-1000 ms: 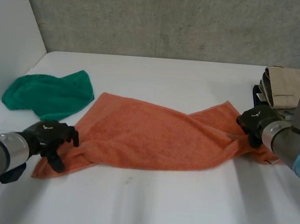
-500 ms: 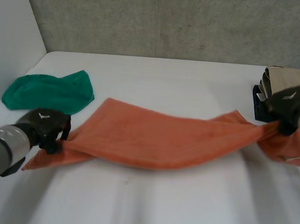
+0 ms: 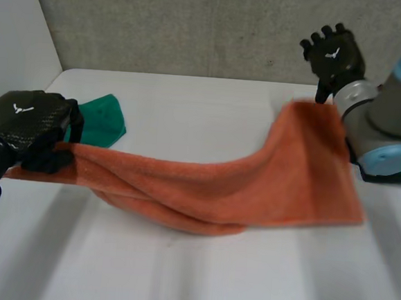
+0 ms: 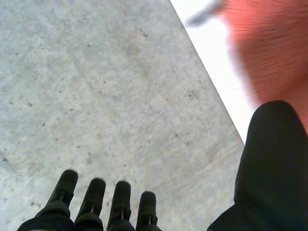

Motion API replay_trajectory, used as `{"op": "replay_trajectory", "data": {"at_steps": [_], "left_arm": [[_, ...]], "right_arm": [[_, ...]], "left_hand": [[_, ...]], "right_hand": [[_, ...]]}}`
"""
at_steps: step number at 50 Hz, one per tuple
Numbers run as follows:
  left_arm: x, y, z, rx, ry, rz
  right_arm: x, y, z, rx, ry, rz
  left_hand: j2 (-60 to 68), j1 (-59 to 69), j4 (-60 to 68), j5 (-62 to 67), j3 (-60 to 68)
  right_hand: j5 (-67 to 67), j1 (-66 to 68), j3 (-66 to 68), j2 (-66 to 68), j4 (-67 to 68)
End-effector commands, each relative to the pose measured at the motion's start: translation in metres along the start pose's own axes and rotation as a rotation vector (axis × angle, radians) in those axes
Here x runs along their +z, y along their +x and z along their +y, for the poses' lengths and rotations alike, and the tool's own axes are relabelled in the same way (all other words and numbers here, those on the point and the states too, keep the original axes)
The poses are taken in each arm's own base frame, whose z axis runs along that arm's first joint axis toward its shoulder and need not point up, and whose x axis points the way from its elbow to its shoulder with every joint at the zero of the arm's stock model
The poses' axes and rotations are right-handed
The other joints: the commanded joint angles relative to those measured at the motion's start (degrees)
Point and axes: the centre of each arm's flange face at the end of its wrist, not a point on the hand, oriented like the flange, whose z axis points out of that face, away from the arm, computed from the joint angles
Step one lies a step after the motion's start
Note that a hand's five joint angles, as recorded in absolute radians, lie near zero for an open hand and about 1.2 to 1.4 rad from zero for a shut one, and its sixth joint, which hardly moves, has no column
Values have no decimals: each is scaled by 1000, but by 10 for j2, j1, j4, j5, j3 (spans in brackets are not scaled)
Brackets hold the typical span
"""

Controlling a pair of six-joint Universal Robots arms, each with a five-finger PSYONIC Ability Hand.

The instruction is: Fold the laundry.

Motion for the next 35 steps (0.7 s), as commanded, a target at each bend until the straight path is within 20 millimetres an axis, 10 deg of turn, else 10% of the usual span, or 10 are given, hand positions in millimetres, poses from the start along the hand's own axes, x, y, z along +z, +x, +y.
{"op": "replay_trajectory", "data": {"at_steps": [1, 8, 19, 35], "left_arm": [[2, 6, -4, 9, -7, -1], [-3, 12, -24, 18, 54, 7], [-13, 24, -76, -21, 213, 22], [-29, 40, -141, -18, 394, 34]], "right_arm": [[-7, 10, 8, 69, -98, 103], [-69, 38, -32, 166, -259, 29], [-161, 9, -10, 365, -697, -271], [-199, -69, 12, 666, -547, -158]], "left_hand": [[114, 150, 114, 135, 120], [114, 150, 114, 135, 120], [114, 150, 114, 135, 120], [114, 150, 114, 135, 120]], "right_hand": [[-29, -27, -26, -24, -30], [-29, -27, -26, -24, -30], [-29, -27, -26, -24, -30], [-29, -27, -26, -24, -30]]}}
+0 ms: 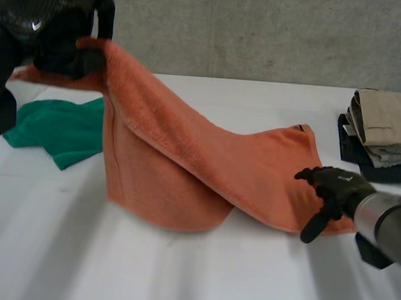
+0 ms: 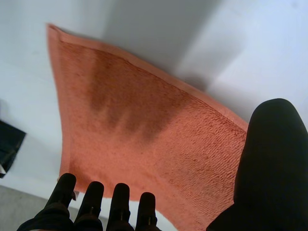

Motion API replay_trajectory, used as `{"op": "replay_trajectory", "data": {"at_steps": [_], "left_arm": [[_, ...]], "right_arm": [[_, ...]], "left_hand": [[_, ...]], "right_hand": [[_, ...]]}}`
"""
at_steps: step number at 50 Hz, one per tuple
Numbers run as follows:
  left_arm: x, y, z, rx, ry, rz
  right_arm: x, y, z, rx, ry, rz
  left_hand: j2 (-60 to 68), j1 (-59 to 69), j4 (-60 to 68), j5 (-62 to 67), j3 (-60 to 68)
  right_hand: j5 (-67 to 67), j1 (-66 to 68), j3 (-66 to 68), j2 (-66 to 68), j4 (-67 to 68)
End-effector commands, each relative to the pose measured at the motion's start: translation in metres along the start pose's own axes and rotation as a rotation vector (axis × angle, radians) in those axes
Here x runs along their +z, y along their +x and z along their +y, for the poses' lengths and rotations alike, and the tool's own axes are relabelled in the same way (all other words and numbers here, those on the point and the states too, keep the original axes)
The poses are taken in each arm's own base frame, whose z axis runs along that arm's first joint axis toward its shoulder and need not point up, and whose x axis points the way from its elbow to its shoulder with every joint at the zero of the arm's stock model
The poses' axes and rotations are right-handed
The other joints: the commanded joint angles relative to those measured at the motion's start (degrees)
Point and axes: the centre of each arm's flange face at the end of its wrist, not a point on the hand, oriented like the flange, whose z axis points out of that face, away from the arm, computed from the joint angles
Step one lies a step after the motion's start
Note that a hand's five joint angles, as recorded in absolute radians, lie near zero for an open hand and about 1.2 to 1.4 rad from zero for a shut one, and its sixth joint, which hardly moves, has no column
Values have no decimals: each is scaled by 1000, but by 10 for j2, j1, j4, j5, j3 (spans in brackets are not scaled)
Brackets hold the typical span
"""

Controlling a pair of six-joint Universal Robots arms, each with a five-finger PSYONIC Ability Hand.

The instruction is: Fold the laundry.

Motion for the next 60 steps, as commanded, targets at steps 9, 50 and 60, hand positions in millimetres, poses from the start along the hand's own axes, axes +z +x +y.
{"op": "replay_trajectory", "data": {"at_steps": [9, 50, 60], "left_arm": [[-2, 12, -53, -8, 141, 3], [2, 10, -62, 11, 177, -47], [13, -10, -35, 42, 84, -121]], "right_arm": [[37, -44, 42, 26, 184, 79], [30, -97, 60, 289, 159, 7], [16, -22, -11, 234, 356, 212]], "left_hand": [[114, 150, 114, 135, 119], [114, 150, 114, 135, 119], [114, 150, 114, 135, 119]], "right_hand": [[-26, -27, -16, -19, -19], [-26, -27, -16, -19, -19], [674, 673, 684, 681, 681]]}}
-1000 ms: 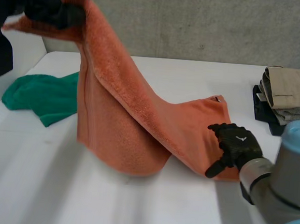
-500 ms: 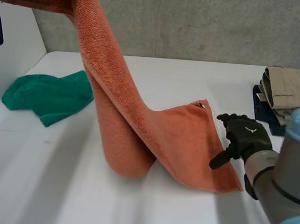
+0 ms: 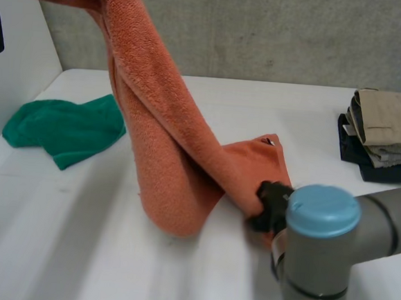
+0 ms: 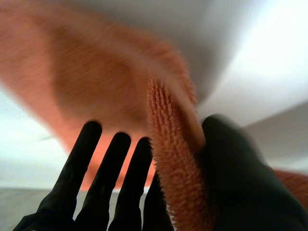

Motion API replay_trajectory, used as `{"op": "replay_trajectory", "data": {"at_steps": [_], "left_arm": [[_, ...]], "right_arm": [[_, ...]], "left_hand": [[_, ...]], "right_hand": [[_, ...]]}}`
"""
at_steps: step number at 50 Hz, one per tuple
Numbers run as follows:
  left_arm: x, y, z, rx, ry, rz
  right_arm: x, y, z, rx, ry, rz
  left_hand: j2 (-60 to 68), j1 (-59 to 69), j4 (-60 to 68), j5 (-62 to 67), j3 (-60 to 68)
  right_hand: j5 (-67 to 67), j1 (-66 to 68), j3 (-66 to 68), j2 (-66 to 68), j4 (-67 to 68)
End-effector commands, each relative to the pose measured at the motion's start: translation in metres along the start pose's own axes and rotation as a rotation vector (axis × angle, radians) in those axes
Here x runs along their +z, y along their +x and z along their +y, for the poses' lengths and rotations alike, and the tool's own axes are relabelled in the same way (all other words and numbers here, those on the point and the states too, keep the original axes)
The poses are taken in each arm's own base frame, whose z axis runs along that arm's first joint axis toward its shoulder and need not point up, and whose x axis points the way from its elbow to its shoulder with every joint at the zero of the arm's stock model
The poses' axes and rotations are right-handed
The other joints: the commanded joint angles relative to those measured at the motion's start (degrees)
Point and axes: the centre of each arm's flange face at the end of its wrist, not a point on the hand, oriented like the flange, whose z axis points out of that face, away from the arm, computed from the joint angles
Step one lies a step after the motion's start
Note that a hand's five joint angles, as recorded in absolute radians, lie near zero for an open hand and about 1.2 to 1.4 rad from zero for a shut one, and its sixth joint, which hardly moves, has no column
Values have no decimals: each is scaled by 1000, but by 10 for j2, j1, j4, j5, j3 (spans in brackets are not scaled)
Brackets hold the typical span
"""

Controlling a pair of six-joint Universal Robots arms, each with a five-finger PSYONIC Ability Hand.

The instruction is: Fold the laundry.

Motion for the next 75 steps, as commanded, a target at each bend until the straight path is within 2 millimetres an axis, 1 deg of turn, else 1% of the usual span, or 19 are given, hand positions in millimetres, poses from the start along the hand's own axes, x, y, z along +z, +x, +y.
{"op": "replay_trajectory", "data": {"at_steps": [1, 10, 11, 16, 21, 23, 26, 29, 30, 31, 34, 38, 45, 48, 56, 62, 64, 66, 75], "left_arm": [[9, -20, 30, 39, -95, -69], [10, -56, 122, 79, -396, -128], [9, -59, 148, 75, -479, -121], [11, -63, 216, 72, -682, -85], [26, -58, 258, 51, -754, -48], [46, -57, 264, 40, -689, -43], [85, -64, 257, 43, -510, -82], [123, -76, 221, 54, -250, -151], [138, -84, 197, 51, -110, -192], [144, -87, 184, 46, -41, -211], [154, -97, 139, 9, 190, -265], [153, -102, 112, -17, 333, -300], [136, -100, 150, -14, 182, -304], [120, -93, 187, -23, 51, -297], [63, -68, 294, -26, -311, -262], [35, -57, 340, 96, -510, -265], [28, -51, 353, 146, -570, -261], [24, -49, 357, 169, -603, -258], [25, -51, 349, 178, -604, -261]], "right_arm": [[-1, 42, -83, -111, 165, 69], [-21, 76, -132, -542, 19, -92], [-23, 84, -138, -590, -22, -75], [-16, 107, -145, -678, -163, -58], [4, 92, -137, -728, -179, -158], [19, 78, -142, -771, -111, -181], [46, 72, -174, -810, 81, -96], [66, 69, -228, -791, 362, 66], [67, 68, -241, -779, 425, 96], [68, 69, -267, -737, 568, 163], [62, 67, -304, -678, 810, 218], [51, 59, -321, -623, 986, 205], [46, 50, -287, -660, 869, 91], [52, 54, -259, -671, 745, 54], [89, 79, -145, -694, 330, -19], [103, 91, -80, -774, 117, -44], [106, 94, -63, -800, 48, -47], [105, 96, -55, -819, 3, -37], [90, 111, -81, -692, -14, 104]], "left_hand": [[114, 150, 114, 135, 119], [114, 150, 114, 135, 119], [114, 150, 114, 135, 119], [114, 150, 114, 135, 119], [114, 150, 114, 135, 119], [114, 150, 114, 135, 119], [114, 150, 114, 135, 119], [114, 150, 114, 135, 119], [114, 150, 114, 135, 119], [114, 150, 114, 135, 119], [114, 150, 114, 135, 119], [114, 150, 114, 135, 119], [114, 150, 114, 135, 119], [114, 150, 114, 135, 119], [114, 150, 114, 135, 119], [114, 150, 114, 135, 119], [114, 150, 114, 135, 119], [114, 150, 114, 135, 119], [114, 150, 114, 135, 119]], "right_hand": [[198, 190, 201, 190, 201], [198, 190, 201, 190, 201], [198, 190, 201, 190, 201], [198, 190, 201, 190, 201], [198, 190, 201, 190, 201], [198, 190, 201, 190, 201], [198, 190, 201, 190, 201], [198, 190, 201, 190, 201], [198, 190, 201, 190, 201], [198, 190, 201, 190, 201], [198, 190, 201, 190, 201], [198, 190, 201, 190, 201], [198, 190, 201, 190, 201], [198, 190, 201, 190, 201], [198, 190, 201, 190, 201], [185, 176, 187, 177, 188], [53, 44, 55, 45, 56], [-52, -61, -50, -60, -49], [-66, -75, -64, -74, -63]]}}
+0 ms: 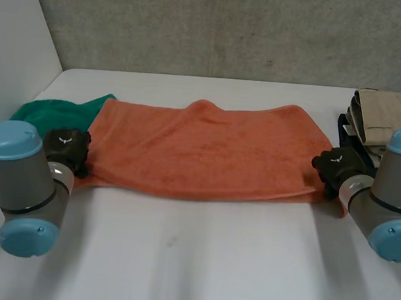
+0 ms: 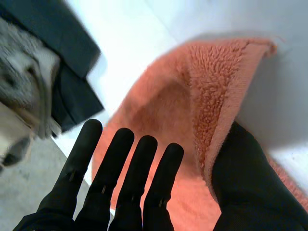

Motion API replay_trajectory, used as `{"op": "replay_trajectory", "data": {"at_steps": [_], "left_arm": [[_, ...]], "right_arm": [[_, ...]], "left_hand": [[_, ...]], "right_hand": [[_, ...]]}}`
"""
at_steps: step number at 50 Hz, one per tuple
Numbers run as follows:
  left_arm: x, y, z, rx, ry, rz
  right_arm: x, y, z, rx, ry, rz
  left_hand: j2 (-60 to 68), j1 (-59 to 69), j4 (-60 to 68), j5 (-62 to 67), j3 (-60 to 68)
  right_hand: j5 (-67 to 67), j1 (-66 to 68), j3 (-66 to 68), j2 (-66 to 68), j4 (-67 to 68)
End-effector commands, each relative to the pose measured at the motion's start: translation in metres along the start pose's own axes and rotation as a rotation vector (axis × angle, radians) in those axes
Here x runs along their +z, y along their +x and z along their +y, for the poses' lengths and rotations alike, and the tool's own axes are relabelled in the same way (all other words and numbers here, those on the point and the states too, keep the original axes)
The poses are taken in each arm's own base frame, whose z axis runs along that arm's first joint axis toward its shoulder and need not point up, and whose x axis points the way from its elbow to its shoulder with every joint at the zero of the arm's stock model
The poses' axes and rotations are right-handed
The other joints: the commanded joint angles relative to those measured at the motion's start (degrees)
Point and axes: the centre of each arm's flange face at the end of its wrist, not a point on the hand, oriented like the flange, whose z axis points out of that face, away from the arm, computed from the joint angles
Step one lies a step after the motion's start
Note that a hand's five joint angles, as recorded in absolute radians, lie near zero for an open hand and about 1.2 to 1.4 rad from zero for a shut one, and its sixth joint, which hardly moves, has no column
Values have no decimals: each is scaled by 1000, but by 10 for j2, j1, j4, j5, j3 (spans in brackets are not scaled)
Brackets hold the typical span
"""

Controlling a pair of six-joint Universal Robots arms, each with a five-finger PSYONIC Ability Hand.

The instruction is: Fold the laundry.

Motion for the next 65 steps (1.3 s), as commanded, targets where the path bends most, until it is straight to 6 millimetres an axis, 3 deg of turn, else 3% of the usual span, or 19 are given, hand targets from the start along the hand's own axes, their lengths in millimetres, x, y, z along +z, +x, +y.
{"op": "replay_trajectory", "data": {"at_steps": [1, 6, 9, 16, 17, 18, 21, 24, 28, 31, 37, 44, 55, 65], "left_arm": [[-1, -6, -10, -6, 19, -9], [-6, -6, -12, -4, 15, -2], [-11, -5, -11, 8, 3, 7], [-23, -6, -9, 62, -50, 29], [-25, -6, -8, 79, -61, 39], [-25, -5, -6, 90, -70, 44], [-27, -6, -4, 142, -96, 77], [-28, -9, -1, 186, -112, 96], [-25, -35, 3, 214, -138, 76], [-29, -44, 2, 205, -130, 90], [-46, -56, 4, 144, -137, 204], [-53, -57, 10, 95, -176, 320], [-34, -54, 21, 145, -193, 336], [-15, -48, 22, 206, -166, 300]], "right_arm": [[-13, 22, -7, 122, -31, 85], [-19, 21, 0, 137, -72, 66], [-21, 17, 5, 126, -84, 48], [-27, 15, 6, 90, -62, -23], [-28, 14, 6, 87, -60, -35], [-28, 14, 6, 86, -58, -40], [-29, 12, 7, 84, -72, -54], [-29, 11, 8, 85, -76, -59], [-28, 10, 10, 79, -86, -55], [-27, 13, 11, 81, -91, -41], [-27, 18, 13, 85, -94, -29], [-27, 16, 12, 83, -94, -34], [-29, 10, 13, 76, -96, -47], [-29, 11, 15, 70, -97, -41]], "left_hand": [[113, 150, 112, 135, 118], [113, 150, 112, 135, 118], [113, 150, 112, 135, 118], [101, 139, 101, 124, 107], [-137, -100, -137, -115, -131], [-284, -247, -285, -262, -279], [-587, -550, -588, -565, -582], [-587, -550, -588, -565, -582], [-587, -550, -588, -565, -582], [-587, -550, -588, -565, -582], [-474, -437, -475, -452, -469], [-363, -326, -363, -341, -358], [-467, -430, -468, -445, -462], [-430, -393, -431, -408, -425]], "right_hand": [[53, 44, 48, 49, 48], [70, 60, 65, 66, 64], [319, 309, 313, 314, 313], [319, 310, 314, 315, 314], [319, 310, 314, 315, 314], [319, 310, 314, 315, 314], [319, 310, 314, 315, 314], [319, 310, 314, 315, 314], [319, 310, 314, 315, 314], [319, 310, 314, 315, 314], [319, 310, 314, 315, 314], [319, 310, 314, 315, 314], [319, 310, 314, 315, 314], [319, 310, 314, 315, 314]]}}
